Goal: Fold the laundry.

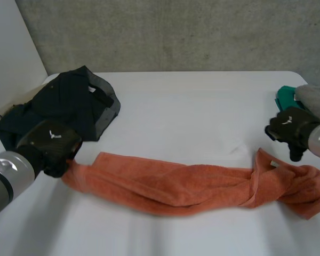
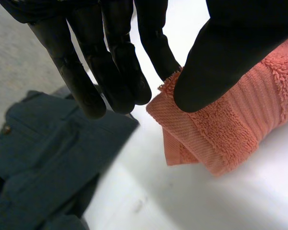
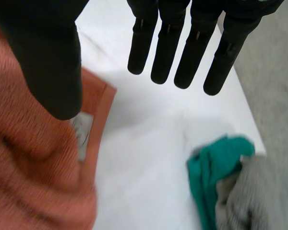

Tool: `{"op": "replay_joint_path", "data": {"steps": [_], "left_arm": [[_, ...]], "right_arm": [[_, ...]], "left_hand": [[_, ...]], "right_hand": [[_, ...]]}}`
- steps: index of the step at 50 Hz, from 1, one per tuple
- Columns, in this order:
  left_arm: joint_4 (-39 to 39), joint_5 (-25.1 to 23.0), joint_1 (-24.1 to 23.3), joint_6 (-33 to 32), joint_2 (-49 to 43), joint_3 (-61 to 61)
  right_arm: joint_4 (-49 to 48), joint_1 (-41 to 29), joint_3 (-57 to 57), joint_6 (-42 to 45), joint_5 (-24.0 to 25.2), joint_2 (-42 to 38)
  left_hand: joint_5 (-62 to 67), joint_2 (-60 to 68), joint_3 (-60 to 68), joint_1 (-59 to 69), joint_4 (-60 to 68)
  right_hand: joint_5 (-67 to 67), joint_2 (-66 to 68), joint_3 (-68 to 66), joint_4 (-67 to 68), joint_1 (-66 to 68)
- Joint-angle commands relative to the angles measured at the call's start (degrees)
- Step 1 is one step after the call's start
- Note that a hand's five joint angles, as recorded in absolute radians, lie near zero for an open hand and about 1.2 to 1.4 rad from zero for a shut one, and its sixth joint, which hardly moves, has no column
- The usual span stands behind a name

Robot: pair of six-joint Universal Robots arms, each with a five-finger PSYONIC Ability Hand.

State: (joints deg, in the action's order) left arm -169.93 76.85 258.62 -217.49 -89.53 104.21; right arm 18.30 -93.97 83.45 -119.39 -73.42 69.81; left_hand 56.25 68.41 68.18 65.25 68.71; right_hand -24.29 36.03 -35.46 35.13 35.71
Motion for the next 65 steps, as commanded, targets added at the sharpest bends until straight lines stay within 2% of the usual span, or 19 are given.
{"op": "replay_joint_path", "data": {"steps": [1,11,22,27,30,31,32,37,41,42,45,46,50,53,57,61,65], "left_arm": [[0.7,1.5,-1.7,4.1,1.5,-5.3],[0.6,3.8,-4.3,5.8,2.4,-8.5],[-0.1,4.8,-4.6,5.6,2.3,-9.2],[-1.5,5.2,-4.0,5.6,2.2,-9.6],[-2.9,5.6,-3.6,5.5,1.7,-10.2],[-3.4,5.9,-3.5,5.6,1.6,-10.3],[-3.7,6.0,-3.4,5.6,1.3,-10.6],[-6.2,7.5,-2.8,5.9,-0.9,-13.2],[-10.3,8.5,-2.9,5.9,-3.4,-18.5],[-12.4,9.7,-3.0,5.9,-4.6,-21.6],[-15.7,13.8,-3.0,6.9,-6.1,-26.9],[-17.5,17.8,-2.9,7.9,-7.0,-30.4],[-20.0,25.5,-2.7,9.8,-8.6,-37.5],[-18.5,26.1,-2.5,10.5,-8.9,-39.6],[-16.0,23.1,-2.4,10.7,-9.1,-36.2],[-16.2,19.7,-2.7,10.2,-10.6,-28.8],[-19.2,19.2,-2.8,9.5,-15.3,-23.5]], "right_arm": [[2.3,-2.5,-3.6,9.3,7.0,-4.4],[5.6,-3.3,-10.2,12.8,9.2,-13.8],[7.1,-4.4,-9.7,17.7,10.3,-17.7],[7.4,-4.0,-9.5,18.4,10.7,-18.1],[7.4,-3.9,-9.7,18.6,10.7,-18.1],[7.6,-3.9,-9.9,18.6,10.7,-18.1],[7.8,-3.8,-10.1,18.7,10.7,-18.1],[8.2,-3.5,-14.2,18.7,10.3,-18.6],[4.1,-3.1,-26.0,13.5,9.3,-18.2],[-0.1,-3.6,-30.8,7.5,8.6,-18.1],[-8.5,-4.3,-36.1,-3.8,7.9,-17.0],[-13.9,-4.3,-37.1,-11.1,7.6,-14.0],[-25.2,-3.2,-33.5,-23.7,7.2,-4.3],[-32.2,-0.1,-25.6,-28.6,8.1,1.6],[-38.0,1.4,-13.1,-27.3,11.9,6.8],[-35.9,2.6,-2.4,-23.1,16.5,9.2],[-33.9,2.6,5.5,-18.3,18.3,7.8]], "left_hand": [[13.7,11.6,11.8,14.7,11.3],[13.7,11.6,11.8,14.7,11.3],[13.7,11.6,11.8,14.7,11.3],[13.7,11.6,11.8,14.7,11.3],[13.7,11.6,11.8,14.7,11.3],[13.7,11.6,11.8,14.7,11.3],[13.7,11.6,11.8,14.7,11.3],[13.7,11.6,11.8,14.7,11.3],[13.7,11.6,11.8,14.7,11.3],[13.7,11.6,11.8,14.7,11.3],[13.7,11.6,11.8,14.7,11.3],[13.7,11.6,11.8,14.7,11.3],[13.7,11.6,11.8,14.7,11.3],[13.7,11.6,11.8,14.7,11.3],[13.7,11.6,11.8,14.7,11.3],[13.7,11.6,11.8,14.7,11.3],[13.7,11.6,11.8,14.7,11.3]], "right_hand": [[-2.6,0.9,-1.5,1.8,1.2],[-2.8,1.1,-1.6,2.0,1.4],[-3.5,1.7,-2.3,2.6,2.0],[-12.2,10.4,-11.0,11.3,10.8],[-27.0,25.2,-25.8,26.1,25.5],[-39.7,37.9,-38.5,38.8,38.3],[-45.6,43.9,-44.5,44.8,44.2],[-45.7,44.0,-44.5,44.9,44.3],[-45.7,44.0,-44.5,44.9,44.3],[-45.7,44.0,-44.5,44.9,44.3],[-45.7,44.0,-44.5,44.9,44.3],[-45.7,44.0,-44.5,44.9,44.3],[-45.7,44.0,-44.5,44.9,44.3],[-45.7,44.0,-44.5,44.9,44.3],[-45.7,44.0,-44.5,44.9,44.3],[-45.7,44.0,-44.5,44.9,44.3],[-45.7,44.0,-44.5,44.9,44.3]]}}
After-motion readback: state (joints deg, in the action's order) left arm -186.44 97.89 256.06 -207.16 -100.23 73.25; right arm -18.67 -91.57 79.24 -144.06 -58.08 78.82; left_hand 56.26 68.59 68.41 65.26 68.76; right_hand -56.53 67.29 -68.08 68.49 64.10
